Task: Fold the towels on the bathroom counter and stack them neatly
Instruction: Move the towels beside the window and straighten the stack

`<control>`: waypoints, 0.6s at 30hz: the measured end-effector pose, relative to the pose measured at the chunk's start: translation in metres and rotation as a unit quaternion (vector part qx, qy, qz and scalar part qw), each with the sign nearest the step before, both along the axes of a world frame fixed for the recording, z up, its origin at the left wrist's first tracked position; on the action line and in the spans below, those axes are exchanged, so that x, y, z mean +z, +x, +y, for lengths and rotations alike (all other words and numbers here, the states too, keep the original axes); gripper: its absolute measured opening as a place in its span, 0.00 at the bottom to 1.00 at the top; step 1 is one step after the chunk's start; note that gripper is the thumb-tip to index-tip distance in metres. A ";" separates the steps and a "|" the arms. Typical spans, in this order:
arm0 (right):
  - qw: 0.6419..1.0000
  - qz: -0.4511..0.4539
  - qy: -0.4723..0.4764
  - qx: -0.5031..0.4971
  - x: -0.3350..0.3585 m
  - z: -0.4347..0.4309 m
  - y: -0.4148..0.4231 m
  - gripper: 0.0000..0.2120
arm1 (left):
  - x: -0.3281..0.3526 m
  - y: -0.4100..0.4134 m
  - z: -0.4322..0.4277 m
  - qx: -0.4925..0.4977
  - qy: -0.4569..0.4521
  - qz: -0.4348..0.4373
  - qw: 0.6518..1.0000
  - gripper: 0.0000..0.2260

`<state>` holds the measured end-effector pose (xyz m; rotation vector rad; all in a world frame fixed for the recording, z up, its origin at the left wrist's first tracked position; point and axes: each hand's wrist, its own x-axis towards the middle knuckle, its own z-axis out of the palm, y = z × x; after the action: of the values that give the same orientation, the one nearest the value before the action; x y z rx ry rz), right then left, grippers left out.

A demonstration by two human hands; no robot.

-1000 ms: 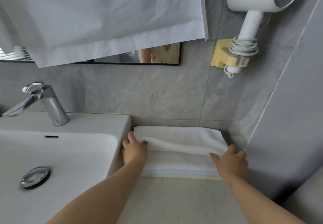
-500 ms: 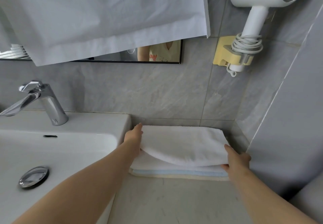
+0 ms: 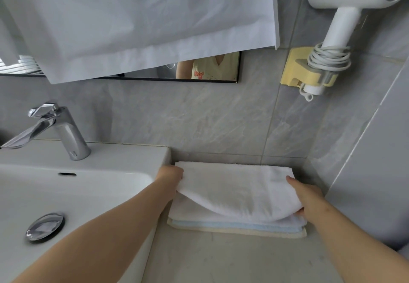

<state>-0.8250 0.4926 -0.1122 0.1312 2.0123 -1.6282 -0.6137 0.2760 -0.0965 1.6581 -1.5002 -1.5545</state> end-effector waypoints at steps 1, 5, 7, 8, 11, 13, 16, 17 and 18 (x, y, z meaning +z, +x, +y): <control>1.000 -0.003 0.004 0.000 0.001 0.000 -0.002 0.21 | 0.002 0.000 -0.001 0.006 0.008 0.005 1.000 0.05; 0.999 -0.025 0.016 0.045 0.003 -0.001 -0.006 0.17 | 0.010 0.000 0.002 0.020 0.027 0.067 0.997 0.11; 0.996 -0.062 0.009 0.071 0.008 0.001 -0.005 0.14 | 0.014 -0.002 0.003 0.027 0.041 0.099 0.994 0.13; 0.994 -0.075 0.008 0.084 0.009 0.001 -0.005 0.14 | 0.015 -0.003 0.003 0.029 0.058 0.123 0.990 0.15; 0.990 -0.096 0.013 0.099 0.009 0.006 -0.006 0.13 | 0.017 -0.006 0.004 0.033 0.141 0.164 0.976 0.13; 0.988 -0.109 0.012 0.113 0.010 0.010 -0.005 0.11 | 0.018 -0.006 0.004 0.002 0.178 0.147 0.973 0.10; 0.980 -0.117 0.025 0.156 0.012 0.015 -0.002 0.10 | 0.016 -0.006 0.003 -0.068 0.203 0.093 0.972 0.07; 0.977 -0.110 0.039 0.176 0.013 0.016 -0.001 0.11 | 0.017 -0.005 0.002 -0.084 0.196 0.068 0.975 0.06; 0.974 -0.098 0.058 0.198 0.014 0.018 -0.001 0.14 | 0.018 -0.005 0.001 -0.095 0.179 0.039 0.978 0.07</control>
<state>-0.8257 0.5106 -0.0978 -0.0630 1.8405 -1.2010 -0.6190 0.2773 -0.0788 1.6523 -1.4367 -2.0704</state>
